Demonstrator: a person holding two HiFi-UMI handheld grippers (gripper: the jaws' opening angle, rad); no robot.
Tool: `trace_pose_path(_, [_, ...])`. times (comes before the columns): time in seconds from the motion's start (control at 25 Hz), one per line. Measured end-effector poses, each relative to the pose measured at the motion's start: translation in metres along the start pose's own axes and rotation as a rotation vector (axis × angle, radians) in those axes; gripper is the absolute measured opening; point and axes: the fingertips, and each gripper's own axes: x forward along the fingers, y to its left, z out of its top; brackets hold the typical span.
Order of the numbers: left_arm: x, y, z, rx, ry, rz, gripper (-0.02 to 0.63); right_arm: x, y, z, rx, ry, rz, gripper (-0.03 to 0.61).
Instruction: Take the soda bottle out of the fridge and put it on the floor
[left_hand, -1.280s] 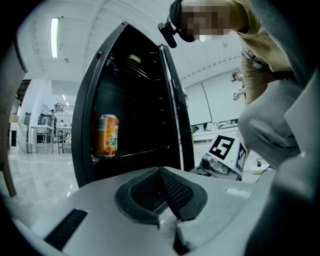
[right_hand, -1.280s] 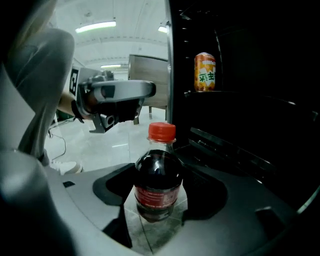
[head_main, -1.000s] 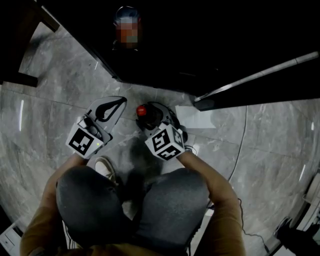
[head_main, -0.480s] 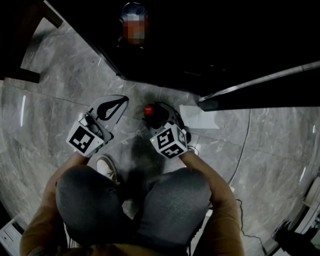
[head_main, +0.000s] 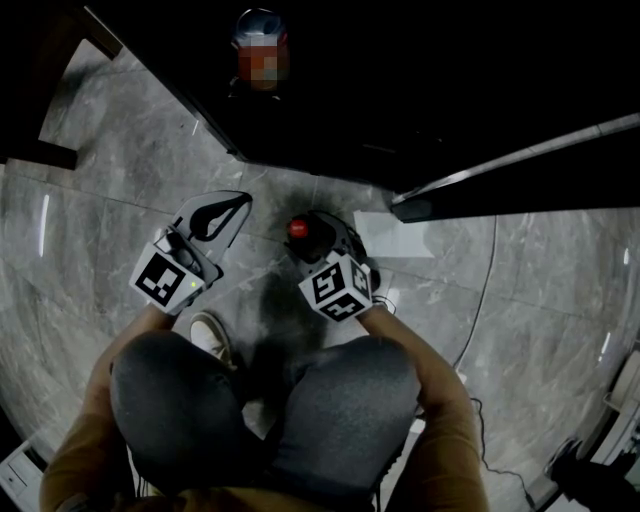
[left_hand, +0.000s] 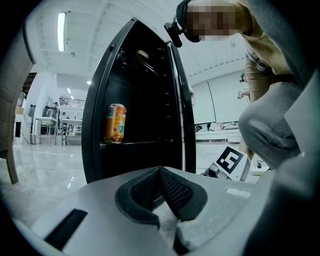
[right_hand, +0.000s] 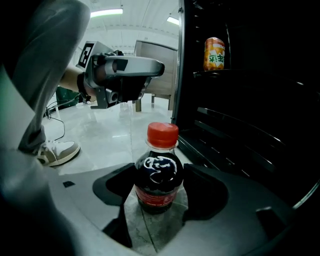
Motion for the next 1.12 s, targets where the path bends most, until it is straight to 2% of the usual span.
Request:
trace_pose_path(0.48, [0.012, -0.007, 0.004, -0.010, -0.008, -0.024, -0.005, -0.016, 0.004, -0.014, -0.038, 0.070, 0.042, 0.288])
trace_pose_path(0.92, [0.014, -0.003, 0.004, -0.039, -0.030, -0.011, -0.006, -0.052, -0.005, -0.005, 0.006, 0.024, 0.021, 0.273])
trace_pose_path(1.08, [0.018, -0.005, 0.002, -0.048, -0.037, -0.017, -0.005, -0.065, -0.004, 0.001, -0.010, -0.018, -0.017, 0.162])
trace_pose_path(1.12, [0.018, -0.006, 0.002, -0.051, -0.039, -0.018, -0.006, -0.068, -0.007, 0.005, -0.011, -0.033, -0.032, 0.151])
